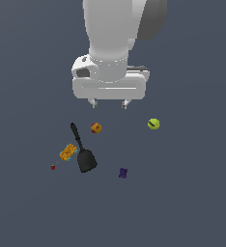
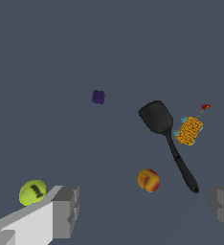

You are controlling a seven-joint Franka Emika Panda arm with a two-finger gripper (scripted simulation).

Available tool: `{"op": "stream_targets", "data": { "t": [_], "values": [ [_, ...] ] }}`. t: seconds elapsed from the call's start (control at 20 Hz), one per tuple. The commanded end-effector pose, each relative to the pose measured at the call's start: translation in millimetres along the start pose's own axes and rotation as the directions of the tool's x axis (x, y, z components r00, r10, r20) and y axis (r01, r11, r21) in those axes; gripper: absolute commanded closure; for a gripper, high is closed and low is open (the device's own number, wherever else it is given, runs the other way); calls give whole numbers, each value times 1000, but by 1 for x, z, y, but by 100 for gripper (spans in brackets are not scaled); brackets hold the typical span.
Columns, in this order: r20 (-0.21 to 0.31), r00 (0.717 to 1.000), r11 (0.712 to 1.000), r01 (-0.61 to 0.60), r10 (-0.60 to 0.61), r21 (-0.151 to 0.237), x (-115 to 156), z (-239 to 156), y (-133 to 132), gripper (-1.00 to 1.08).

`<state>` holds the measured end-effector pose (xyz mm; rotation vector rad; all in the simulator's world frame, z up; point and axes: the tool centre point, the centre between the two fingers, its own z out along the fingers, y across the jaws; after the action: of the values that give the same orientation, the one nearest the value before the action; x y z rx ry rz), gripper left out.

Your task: Pick up a designated object from a clutter of objects.

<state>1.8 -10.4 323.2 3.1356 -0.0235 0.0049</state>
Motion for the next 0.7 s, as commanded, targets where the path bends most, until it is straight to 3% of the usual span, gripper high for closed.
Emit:
{"op": "stream_targets", "data": {
  "t": [0.0,0.65],
  "values": [
    [0,1000,1000,0,0,0,0,0,0,-92],
    [-12,998,998,60,-60,-21,2,-11,-4,-92]
  ]
}}
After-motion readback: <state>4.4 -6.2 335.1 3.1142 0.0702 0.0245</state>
